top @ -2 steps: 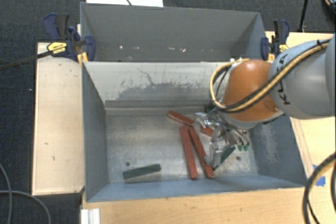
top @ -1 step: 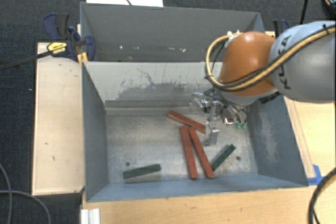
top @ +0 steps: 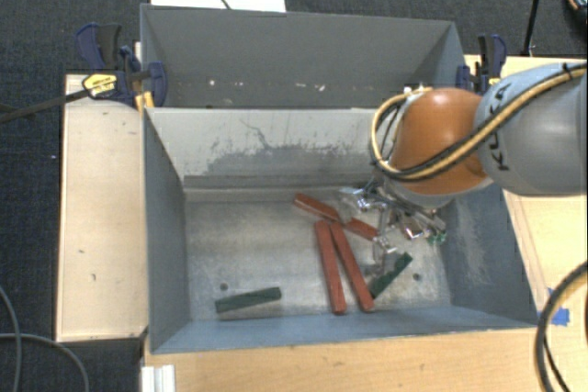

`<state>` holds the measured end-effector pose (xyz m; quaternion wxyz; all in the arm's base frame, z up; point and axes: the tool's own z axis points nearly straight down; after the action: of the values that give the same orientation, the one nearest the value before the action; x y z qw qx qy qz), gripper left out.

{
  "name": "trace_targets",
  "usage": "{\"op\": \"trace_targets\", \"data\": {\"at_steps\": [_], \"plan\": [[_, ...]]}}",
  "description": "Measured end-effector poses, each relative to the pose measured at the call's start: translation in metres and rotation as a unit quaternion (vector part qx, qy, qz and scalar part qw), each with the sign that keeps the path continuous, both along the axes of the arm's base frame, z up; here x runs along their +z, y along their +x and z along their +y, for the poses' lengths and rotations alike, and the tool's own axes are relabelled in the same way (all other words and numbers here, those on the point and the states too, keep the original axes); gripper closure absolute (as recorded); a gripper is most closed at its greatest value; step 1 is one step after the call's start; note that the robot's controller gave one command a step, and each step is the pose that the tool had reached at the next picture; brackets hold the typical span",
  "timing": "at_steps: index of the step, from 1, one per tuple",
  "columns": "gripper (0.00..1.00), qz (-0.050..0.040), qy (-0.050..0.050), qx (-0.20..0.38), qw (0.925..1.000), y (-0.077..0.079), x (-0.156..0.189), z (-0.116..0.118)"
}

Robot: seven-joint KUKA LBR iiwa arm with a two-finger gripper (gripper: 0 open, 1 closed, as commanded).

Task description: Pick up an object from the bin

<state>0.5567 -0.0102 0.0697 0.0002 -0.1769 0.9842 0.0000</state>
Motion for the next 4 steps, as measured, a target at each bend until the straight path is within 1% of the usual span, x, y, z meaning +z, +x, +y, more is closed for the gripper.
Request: {"op": "trace_targets", "data": {"at_steps": [1,2,3,4], "plan": [[0.00,0.0001,0.001,-0.034,0.9994,-0.014,0.001,0.051],[0.00,-0.0039,0.001,-0.107,0.9943,-0.036,0.077,0.047],[0.00,-0.0008,0.000,-0.084,0.9964,-0.001,-0.003,0.002],[0.00,-0.0039,-0.001,-0.101,0.9949,0.006,0.002,-0.107]]}}
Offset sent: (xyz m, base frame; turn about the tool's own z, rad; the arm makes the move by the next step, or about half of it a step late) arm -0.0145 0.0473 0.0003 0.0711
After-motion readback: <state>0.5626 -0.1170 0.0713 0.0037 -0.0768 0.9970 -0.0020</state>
